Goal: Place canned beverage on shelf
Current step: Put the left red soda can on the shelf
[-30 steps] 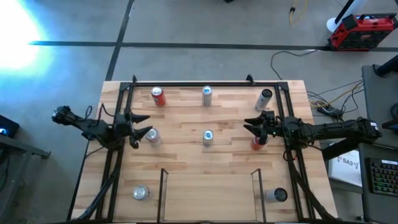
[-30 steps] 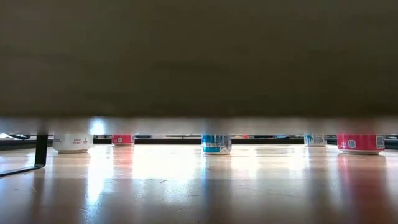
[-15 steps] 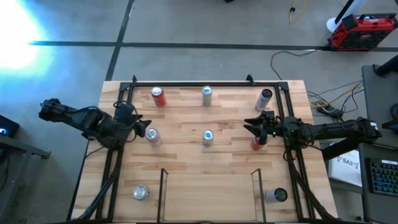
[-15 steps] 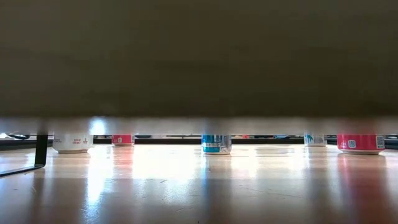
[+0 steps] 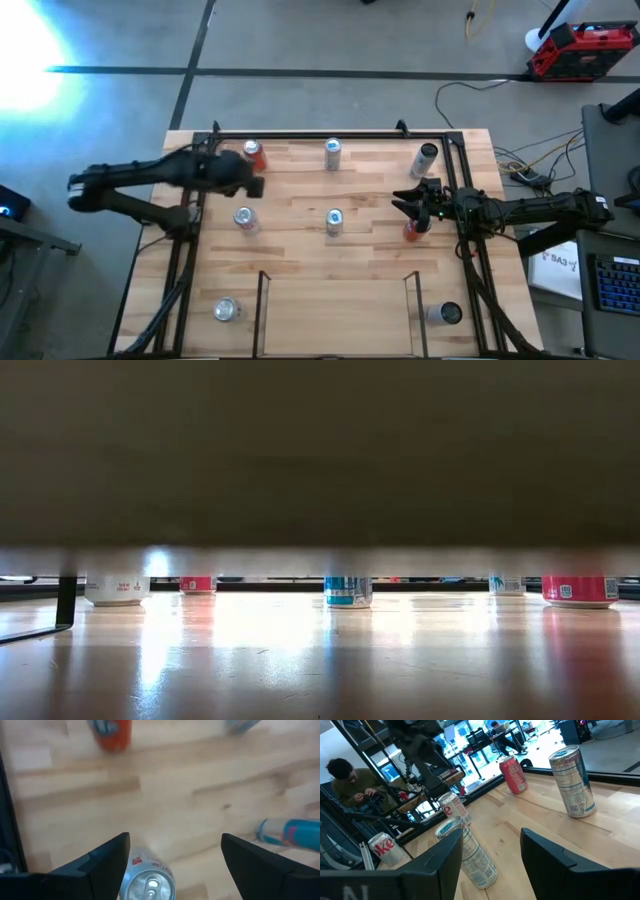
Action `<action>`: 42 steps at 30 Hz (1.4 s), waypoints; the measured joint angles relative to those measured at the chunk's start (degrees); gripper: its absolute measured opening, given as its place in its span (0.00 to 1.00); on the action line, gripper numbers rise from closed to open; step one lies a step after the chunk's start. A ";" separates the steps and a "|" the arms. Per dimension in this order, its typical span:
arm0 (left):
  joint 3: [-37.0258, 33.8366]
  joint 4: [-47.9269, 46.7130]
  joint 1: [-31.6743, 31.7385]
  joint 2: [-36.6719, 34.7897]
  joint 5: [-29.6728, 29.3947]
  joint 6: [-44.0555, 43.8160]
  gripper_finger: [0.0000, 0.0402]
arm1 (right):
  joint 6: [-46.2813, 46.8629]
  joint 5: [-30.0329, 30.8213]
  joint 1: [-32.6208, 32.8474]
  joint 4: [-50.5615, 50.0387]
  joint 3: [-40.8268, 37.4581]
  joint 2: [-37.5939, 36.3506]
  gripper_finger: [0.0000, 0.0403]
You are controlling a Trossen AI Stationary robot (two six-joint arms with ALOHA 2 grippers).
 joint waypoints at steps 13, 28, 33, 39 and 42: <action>18.92 -12.01 18.25 19.97 11.24 5.40 0.74 | 0.00 0.01 0.02 -0.02 0.00 0.01 0.45; 25.15 -17.16 27.08 29.19 10.79 2.91 0.81 | 0.01 0.00 0.00 -0.11 -0.01 0.01 0.45; 25.13 -15.51 29.06 29.45 8.39 4.01 0.97 | 0.00 0.01 0.00 -0.17 -0.02 0.02 0.45; 25.09 -14.94 29.80 29.47 7.62 3.85 0.98 | 0.00 -0.01 0.02 -0.18 -0.02 0.02 0.45; 25.07 -12.51 30.31 29.47 7.35 3.44 0.99 | 0.00 0.00 0.01 -0.20 -0.01 0.02 0.45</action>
